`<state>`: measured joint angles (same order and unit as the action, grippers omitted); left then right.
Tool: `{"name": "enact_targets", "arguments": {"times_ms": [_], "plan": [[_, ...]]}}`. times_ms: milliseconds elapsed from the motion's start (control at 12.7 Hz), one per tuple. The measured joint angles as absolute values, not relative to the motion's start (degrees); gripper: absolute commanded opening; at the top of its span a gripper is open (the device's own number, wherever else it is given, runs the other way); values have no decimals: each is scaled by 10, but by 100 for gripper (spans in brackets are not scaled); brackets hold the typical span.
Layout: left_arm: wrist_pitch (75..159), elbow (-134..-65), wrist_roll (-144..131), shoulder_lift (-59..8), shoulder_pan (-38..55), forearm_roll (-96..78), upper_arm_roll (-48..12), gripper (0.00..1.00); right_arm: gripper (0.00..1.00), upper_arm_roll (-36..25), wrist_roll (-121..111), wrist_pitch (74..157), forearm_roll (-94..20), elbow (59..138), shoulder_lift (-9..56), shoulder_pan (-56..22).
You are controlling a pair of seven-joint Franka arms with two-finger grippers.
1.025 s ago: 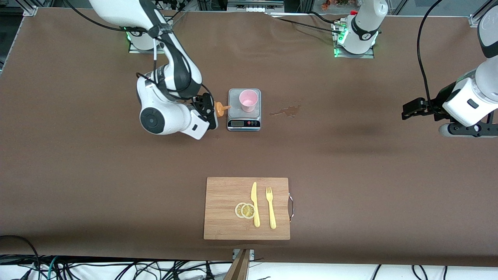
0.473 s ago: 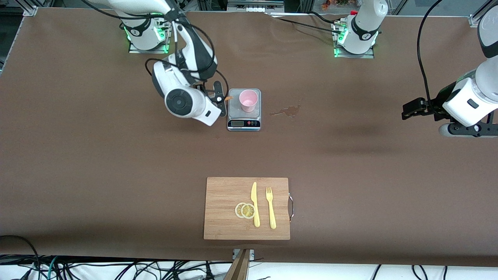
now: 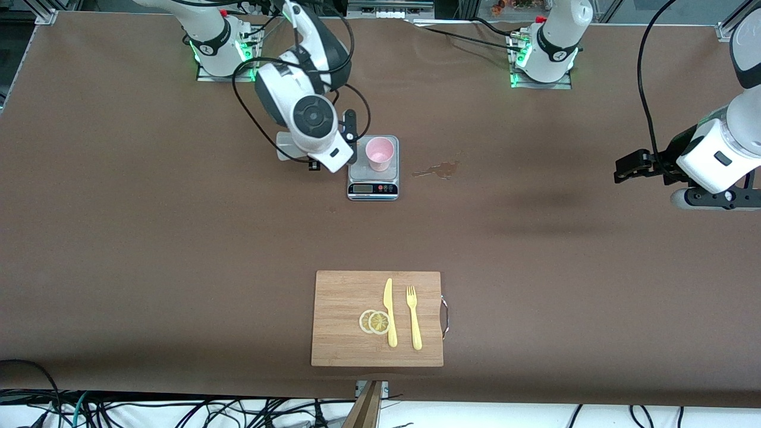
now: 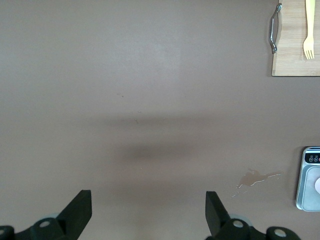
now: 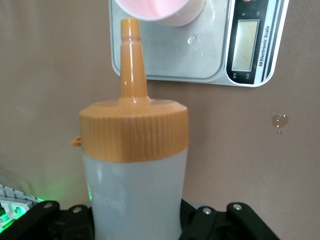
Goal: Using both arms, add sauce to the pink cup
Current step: 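Tilt the bottle nozzle into the pink cup with the right gripper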
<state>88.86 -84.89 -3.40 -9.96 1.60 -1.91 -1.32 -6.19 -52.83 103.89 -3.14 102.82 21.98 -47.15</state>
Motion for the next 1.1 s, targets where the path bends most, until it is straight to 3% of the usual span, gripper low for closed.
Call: {"name": "enact_targets", "arguments": {"times_ms": [1104], "plan": [[889,-849,-34,-100,16,-19,-13,100,21,-60,-333,1033,147,1003,248,-577]]}}
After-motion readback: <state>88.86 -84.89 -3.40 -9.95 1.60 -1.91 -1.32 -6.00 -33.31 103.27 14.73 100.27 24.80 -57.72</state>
